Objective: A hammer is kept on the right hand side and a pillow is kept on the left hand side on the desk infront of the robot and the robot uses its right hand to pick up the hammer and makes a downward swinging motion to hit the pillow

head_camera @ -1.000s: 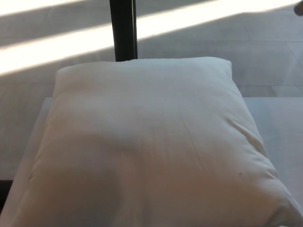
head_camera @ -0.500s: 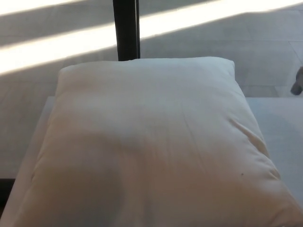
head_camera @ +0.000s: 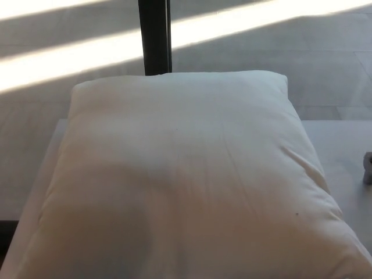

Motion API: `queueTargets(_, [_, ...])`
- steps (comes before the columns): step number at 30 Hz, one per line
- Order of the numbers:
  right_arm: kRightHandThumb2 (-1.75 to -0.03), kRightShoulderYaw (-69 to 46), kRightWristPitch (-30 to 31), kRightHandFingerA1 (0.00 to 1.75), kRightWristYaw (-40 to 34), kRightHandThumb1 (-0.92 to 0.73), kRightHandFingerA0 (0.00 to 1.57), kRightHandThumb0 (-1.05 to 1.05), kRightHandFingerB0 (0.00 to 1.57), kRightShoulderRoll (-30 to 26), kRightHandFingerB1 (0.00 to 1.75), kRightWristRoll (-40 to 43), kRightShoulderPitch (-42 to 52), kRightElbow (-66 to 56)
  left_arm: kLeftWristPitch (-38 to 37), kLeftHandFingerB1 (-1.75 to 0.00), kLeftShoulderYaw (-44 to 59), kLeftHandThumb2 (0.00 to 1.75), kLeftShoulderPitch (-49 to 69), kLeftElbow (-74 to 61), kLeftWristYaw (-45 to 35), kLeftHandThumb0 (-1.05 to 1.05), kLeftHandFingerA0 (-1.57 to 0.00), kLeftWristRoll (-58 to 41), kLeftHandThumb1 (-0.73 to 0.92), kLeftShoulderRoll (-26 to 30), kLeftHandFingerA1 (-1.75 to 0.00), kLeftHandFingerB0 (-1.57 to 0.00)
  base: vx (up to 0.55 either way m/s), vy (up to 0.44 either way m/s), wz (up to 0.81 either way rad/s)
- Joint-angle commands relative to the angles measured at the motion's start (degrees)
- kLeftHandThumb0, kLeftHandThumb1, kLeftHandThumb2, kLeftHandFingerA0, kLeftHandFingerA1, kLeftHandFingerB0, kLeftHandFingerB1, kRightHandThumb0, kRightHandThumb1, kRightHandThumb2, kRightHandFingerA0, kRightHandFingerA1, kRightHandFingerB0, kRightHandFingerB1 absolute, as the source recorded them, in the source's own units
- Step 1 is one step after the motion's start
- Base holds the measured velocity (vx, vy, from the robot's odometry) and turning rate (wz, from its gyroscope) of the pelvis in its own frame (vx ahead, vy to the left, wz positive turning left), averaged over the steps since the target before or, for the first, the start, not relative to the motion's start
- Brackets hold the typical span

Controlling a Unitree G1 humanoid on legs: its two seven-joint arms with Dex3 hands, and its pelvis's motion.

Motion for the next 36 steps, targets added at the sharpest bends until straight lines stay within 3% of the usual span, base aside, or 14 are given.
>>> queueTargets(1, [-0.87, 25.13, -42.76, 1.63, -18.77, -0.58, 0.93, -0.23, 0.91, -13.13, 0.98, -31.18, 9.81, 2.78, -0.28, -0.44, 0.28, 0.61, 1.03, 0.16, -0.25, -0.57, -0.69, -0.97, 0.70, 0.86, -0.48, -0.56, 0.00, 0.000, 0.00])
queueTargets(2, [-0.89, 26.11, -44.10, 1.72, -19.58, -0.58, 0.90, -0.19, 0.78, -13.16, 1.37, -31.69, 10.17, 3.44, -0.20, -0.43, 0.18, 0.61, 0.91, 0.12, -0.09, -0.57, -0.67, -0.88, 0.69, 0.84, -0.49, -0.53, 0.00, 0.000, 0.00])
queueTargets(6, [-0.88, 30.31, -47.59, 1.75, -17.97, -0.58, 0.83, -0.19, 0.67, -13.32, 1.56, -32.29, 10.99, 5.47, 0.36, -0.43, 0.12, 0.61, 0.53, 0.47, -0.17, -0.57, -0.66, -0.79, 0.70, 1.36, -0.48, -0.55, 0.00, 0.000, 0.00])
queueTargets(7, [-0.79, 31.17, -47.39, 1.74, -16.39, -0.63, 0.84, -0.23, 0.77, -13.53, 1.14, -32.19, 11.00, 5.53, 0.18, -0.43, -0.02, 0.61, 0.53, 0.67, -0.20, -0.57, -0.66, -0.60, 0.70, 1.43, -0.48, -0.54, 0.00, 0.000, 0.00])
queueTargets(8, [-0.79, 31.43, -47.43, 1.74, -16.38, -0.63, 0.84, -0.23, 0.77, -13.61, 1.14, -32.09, 10.94, 5.63, 0.16, -0.43, -0.03, 0.61, 0.53, 0.70, -0.20, -0.57, -0.66, -0.58, 0.70, 1.44, -0.48, -0.54, 0.00, 0.000, 0.00])
queueTargets(9, [-0.78, 31.78, -47.21, 1.60, -14.59, -0.67, 0.86, -0.27, 0.78, -13.66, 0.77, -31.40, 11.04, 5.54, 0.10, -0.43, -0.13, 0.61, 0.55, 0.64, -0.06, -0.56, -0.66, -0.47, 0.70, 1.42, -0.49, -0.55, 0.00, 0.000, 0.00])
queueTargets(12, [-0.81, 32.25, -47.33, 1.53, -13.30, -0.65, 0.89, -0.26, 0.77, -13.65, 0.69, -30.25, 10.70, 6.10, -0.01, -0.43, -0.02, 0.61, 0.54, 0.54, -0.39, -0.56, -0.66, -0.68, 0.71, 1.24, -0.49, -0.54, 0.00, 0.000, 0.00])
queueTargets(14, [-0.63, 33.58, -43.56, 1.25, -9.44, -0.77, 0.80, -0.35, 0.51, -13.60, 0.48, -29.60, 10.51, 5.35, -0.25, -0.43, -0.22, 0.61, 0.90, -0.21, -0.06, -0.57, -0.65, -0.53, 0.70, 0.94, -0.49, -0.54, 0.00, 0.000, 0.00])
queueTargets(21, [-0.62, 37.89, -38.02, 0.60, -6.93, -0.72, 0.18, -0.50, 0.25, -14.56, 0.33, -30.69, 8.53, 6.22, -0.02, -0.43, -0.24, 0.62, 0.50, 0.80, -0.14, -0.56, -0.66, -0.40, 0.70, 1.36, -0.48, -0.54, 0.00, 0.000, 0.00])
queueTargets(22, [-0.87, 37.94, -37.98, 0.55, -7.18, -0.54, 0.06, -0.63, 0.14, -14.72, 0.43, -30.52, 8.52, 6.18, 0.03, -0.43, -0.20, 0.62, 0.55, 0.54, -0.12, -0.56, -0.66, -0.50, 0.70, 1.26, -0.48, -0.55, 0.00, 0.000, 0.00])
queueTargets(24, [-0.62, 38.40, -38.25, 0.46, -7.21, -0.70, 0.04, -0.63, 0.20, -15.33, 0.29, -30.23, 8.29, 6.43, -0.20, -0.43, -0.48, 0.62, 0.74, 0.31, -0.31, -0.56, -0.65, -0.27, 0.71, 1.19, -0.47, -0.53, 0.00, 0.000, 0.00])
queueTargets(25, [-0.92, 38.16, -38.40, 0.23, -6.49, -0.56, 0.00, -0.81, 0.10, -15.65, 0.33, -29.58, 8.29, 6.38, -0.11, -0.43, -0.45, 0.62, 0.62, 0.43, 0.05, -0.56, -0.67, -0.26, 0.71, 1.18, -0.47, -0.54, 0.00, 0.000, 0.00])
queueTargets(27, [-0.82, 37.77, -38.59, 0.00, -5.52, -0.56, 0.00, -0.79, 0.07, -15.89, 0.21, -28.17, 8.18, 6.41, -0.05, -0.43, -0.50, 0.62, 0.66, 0.31, 0.02, -0.56, -0.65, -0.27, 0.71, 1.16, -0.47, -0.52, 0.00, 0.000, 0.00])
queueTargets(36, [-1.07, 31.70, -38.42, 0.19, 3.49, -0.68, 0.00, -1.05, 0.00, -17.87, 0.00, -19.14, 9.03, 1.20, 0.22, -0.43, -0.52, 0.61, 0.59, 0.13, 0.07, -0.56, -0.66, -0.37, 0.70, 1.12, -0.48, -0.54, 0.00, 0.000, 0.00])
